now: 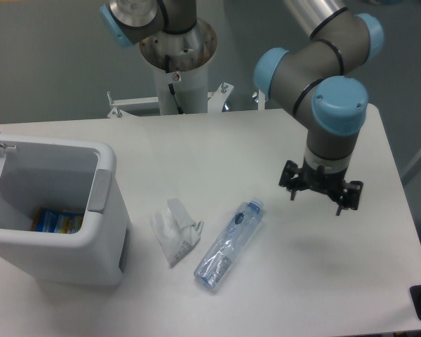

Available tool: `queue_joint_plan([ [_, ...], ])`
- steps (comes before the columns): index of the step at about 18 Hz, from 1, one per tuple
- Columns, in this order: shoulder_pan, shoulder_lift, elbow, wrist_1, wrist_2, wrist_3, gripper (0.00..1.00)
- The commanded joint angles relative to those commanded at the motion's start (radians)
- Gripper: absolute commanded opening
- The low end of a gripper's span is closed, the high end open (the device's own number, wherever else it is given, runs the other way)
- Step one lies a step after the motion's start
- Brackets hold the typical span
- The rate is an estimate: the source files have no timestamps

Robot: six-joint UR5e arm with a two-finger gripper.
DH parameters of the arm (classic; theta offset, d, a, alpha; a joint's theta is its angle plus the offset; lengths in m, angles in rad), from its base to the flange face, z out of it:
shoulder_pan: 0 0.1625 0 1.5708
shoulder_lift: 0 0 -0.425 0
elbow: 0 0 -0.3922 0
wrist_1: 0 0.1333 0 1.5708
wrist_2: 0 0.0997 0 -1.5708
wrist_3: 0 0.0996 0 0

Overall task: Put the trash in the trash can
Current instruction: 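Move the gripper over the clear plastic bottle and lower it, then close the gripper around the bottle's cap end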

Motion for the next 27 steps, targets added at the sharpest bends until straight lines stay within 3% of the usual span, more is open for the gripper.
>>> queue_joint_plan([
  [3, -0.028, 0.009, -0.094, 0.149, -0.003, -0.017, 1.0],
  [4, -0.034, 0.009, -0.108, 0.166, -0.003, -0.035, 1.0],
  [12, -0.167, -0.032, -0.102, 0.175, -0.005, -0.147, 1.0],
  [17, -0.235, -0.099, -0.04, 0.191, 0.003, -0.154, 1.0],
  [27, -0.305, -0.187, 0.003, 0.189, 0.008, -0.161, 1.0],
])
